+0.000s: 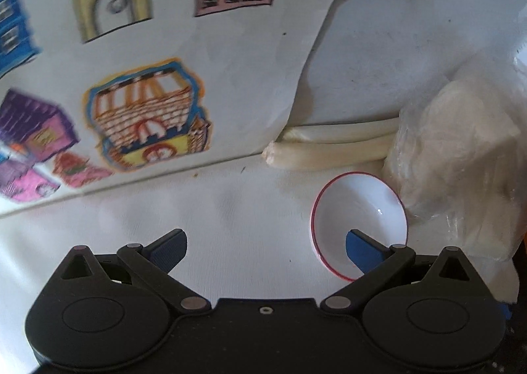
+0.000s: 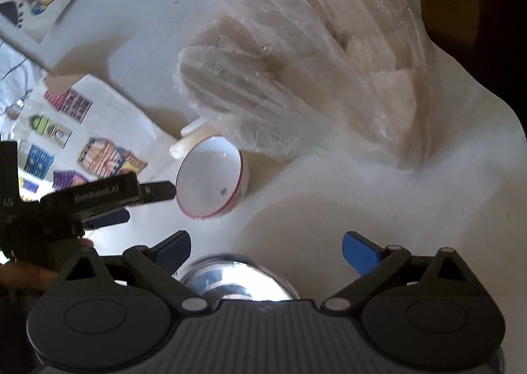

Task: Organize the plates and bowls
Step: 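Move both open tools to the second red-rimmed white bowl, then close both tools on the rim of the second white bowl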

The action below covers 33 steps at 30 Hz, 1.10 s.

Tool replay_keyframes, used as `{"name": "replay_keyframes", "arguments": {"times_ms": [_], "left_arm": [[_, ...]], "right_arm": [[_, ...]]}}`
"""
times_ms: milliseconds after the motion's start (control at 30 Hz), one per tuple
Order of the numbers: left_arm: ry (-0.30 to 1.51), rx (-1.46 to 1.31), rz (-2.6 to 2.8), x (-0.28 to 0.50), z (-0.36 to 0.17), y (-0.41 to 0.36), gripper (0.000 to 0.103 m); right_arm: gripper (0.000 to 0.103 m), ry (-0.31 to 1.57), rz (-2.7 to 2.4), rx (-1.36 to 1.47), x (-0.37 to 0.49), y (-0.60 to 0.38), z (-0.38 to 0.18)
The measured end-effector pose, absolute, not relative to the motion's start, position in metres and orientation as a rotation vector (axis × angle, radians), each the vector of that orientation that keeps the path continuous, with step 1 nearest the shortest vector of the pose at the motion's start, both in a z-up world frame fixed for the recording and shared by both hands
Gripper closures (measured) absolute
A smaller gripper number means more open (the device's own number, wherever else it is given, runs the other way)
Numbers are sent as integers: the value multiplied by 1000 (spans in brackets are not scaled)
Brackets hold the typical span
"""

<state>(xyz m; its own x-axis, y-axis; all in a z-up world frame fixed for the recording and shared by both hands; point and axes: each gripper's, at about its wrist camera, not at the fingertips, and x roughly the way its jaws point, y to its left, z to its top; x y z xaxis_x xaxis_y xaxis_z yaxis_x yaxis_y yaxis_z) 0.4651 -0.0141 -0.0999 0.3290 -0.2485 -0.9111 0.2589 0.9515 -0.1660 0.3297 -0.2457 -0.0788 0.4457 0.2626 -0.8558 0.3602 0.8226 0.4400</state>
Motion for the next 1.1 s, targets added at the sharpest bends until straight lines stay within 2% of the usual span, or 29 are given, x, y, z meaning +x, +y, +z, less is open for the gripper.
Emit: {"name": "replay_keyframes", "arguments": {"times_ms": [200,333,433,500,567,633,733,800,900,1100], "left_arm": [[1182,78,-345,475,-107,-22,1],[1190,77,-357,477,-111,-25,2],[1193,87,-361,477,-114,-27,5],[1198,81,-364,477,-117,-31,9],[1203,71,-363,478,-119,-35,16],[1209,63,-360,478,-121,-38,20],[1221,39,-358,478,-124,-42,33],[1230,16,-359,477,-126,-40,41],[1238,-6,-363,479,-131,-39,52],[1243,-67,-385,474,-131,-40,74]], "right_arm": [[21,1129,-100,654,348,-243,-92],[26,1133,-88,662,358,-239,-98],[29,1132,-75,669,365,-237,-102],[37,1134,-73,668,370,-236,-105],[43,1144,-74,666,374,-235,-108],[46,1151,-73,663,378,-233,-112],[53,1153,-61,669,382,-232,-115],[64,1154,-48,669,385,-231,-116],[73,1157,-33,677,389,-229,-116],[84,1158,-17,685,392,-231,-116]]}}
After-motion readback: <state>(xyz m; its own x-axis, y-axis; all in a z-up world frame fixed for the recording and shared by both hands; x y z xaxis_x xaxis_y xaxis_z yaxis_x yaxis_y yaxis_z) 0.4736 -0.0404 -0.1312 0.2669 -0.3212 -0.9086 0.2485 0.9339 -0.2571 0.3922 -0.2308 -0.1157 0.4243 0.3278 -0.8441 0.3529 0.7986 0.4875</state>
